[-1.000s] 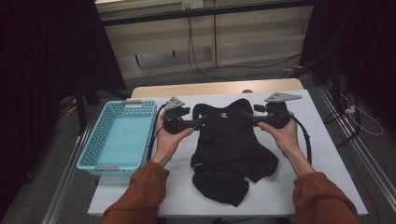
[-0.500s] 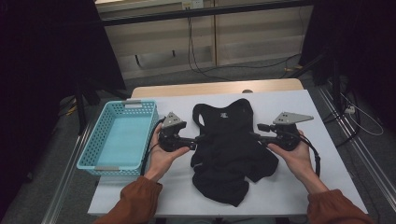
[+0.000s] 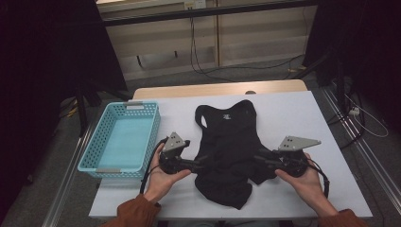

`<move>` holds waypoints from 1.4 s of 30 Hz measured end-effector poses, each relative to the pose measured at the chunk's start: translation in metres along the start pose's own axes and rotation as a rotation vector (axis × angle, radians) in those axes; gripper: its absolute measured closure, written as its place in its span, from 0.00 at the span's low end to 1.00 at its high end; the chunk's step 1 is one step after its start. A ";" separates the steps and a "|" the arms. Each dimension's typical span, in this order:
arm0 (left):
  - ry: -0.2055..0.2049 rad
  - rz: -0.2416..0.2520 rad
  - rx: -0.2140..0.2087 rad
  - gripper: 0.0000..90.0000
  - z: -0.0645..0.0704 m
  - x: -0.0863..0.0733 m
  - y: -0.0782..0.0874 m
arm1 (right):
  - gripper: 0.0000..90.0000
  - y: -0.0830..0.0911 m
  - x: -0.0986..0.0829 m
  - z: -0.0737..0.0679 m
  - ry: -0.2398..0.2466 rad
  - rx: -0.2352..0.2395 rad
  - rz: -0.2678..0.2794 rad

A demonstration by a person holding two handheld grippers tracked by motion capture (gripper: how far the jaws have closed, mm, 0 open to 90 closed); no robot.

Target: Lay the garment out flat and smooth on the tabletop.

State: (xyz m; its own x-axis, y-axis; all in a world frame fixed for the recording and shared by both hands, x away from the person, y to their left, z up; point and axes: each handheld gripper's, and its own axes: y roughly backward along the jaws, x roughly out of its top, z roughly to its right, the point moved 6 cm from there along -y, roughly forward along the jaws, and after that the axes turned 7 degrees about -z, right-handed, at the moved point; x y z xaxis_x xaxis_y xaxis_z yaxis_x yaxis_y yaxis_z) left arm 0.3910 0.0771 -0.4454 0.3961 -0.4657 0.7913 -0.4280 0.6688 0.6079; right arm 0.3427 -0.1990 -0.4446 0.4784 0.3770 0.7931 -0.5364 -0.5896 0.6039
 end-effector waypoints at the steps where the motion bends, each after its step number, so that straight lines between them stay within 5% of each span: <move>1: -0.002 0.000 -0.011 0.16 0.004 -0.002 0.000 | 0.76 -0.001 -0.003 -0.006 0.019 0.003 -0.019; 4: -0.042 -0.047 -0.023 0.17 0.017 -0.013 0.000 | 0.77 -0.002 -0.009 -0.019 0.036 0.021 -0.036; 13: -0.017 -0.115 -0.095 0.31 0.041 -0.032 0.012 | 0.67 -0.011 -0.014 -0.041 0.086 0.066 -0.063; 16: -0.074 -0.132 -0.127 0.34 0.058 -0.036 0.015 | 0.60 -0.021 -0.014 -0.051 0.135 0.071 -0.096; 19: -0.100 -0.135 -0.146 0.34 0.067 -0.037 0.014 | 0.56 -0.026 -0.015 -0.051 0.130 0.069 -0.108; 25: -0.175 -0.163 -0.231 0.49 0.092 -0.040 0.010 | 0.79 -0.038 -0.023 -0.045 0.140 0.066 -0.176; 28: -0.214 -0.187 -0.255 0.49 0.101 -0.043 0.003 | 0.87 -0.036 -0.022 -0.042 0.116 0.086 -0.162; 35: -0.263 -0.237 -0.230 0.44 0.106 -0.050 -0.013 | 0.95 -0.027 -0.015 -0.032 0.082 0.056 -0.110; 37: -0.270 -0.246 -0.200 0.52 0.102 -0.052 -0.016 | 0.95 -0.024 -0.014 -0.027 0.060 0.041 -0.088; 38: -0.253 -0.254 -0.202 0.65 0.097 -0.052 -0.016 | 0.96 -0.021 -0.013 -0.024 0.055 0.029 -0.078; 42: -0.227 -0.272 -0.225 0.88 0.091 -0.051 -0.014 | 0.96 -0.018 -0.011 -0.018 0.046 0.003 -0.063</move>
State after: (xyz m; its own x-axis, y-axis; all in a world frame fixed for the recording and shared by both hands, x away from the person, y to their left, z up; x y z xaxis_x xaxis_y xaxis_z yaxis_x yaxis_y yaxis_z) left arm 0.3031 0.0390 -0.4883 0.2703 -0.7417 0.6139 -0.1342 0.6023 0.7869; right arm 0.3341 -0.1795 -0.4625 0.4790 0.4460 0.7561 -0.5041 -0.5654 0.6529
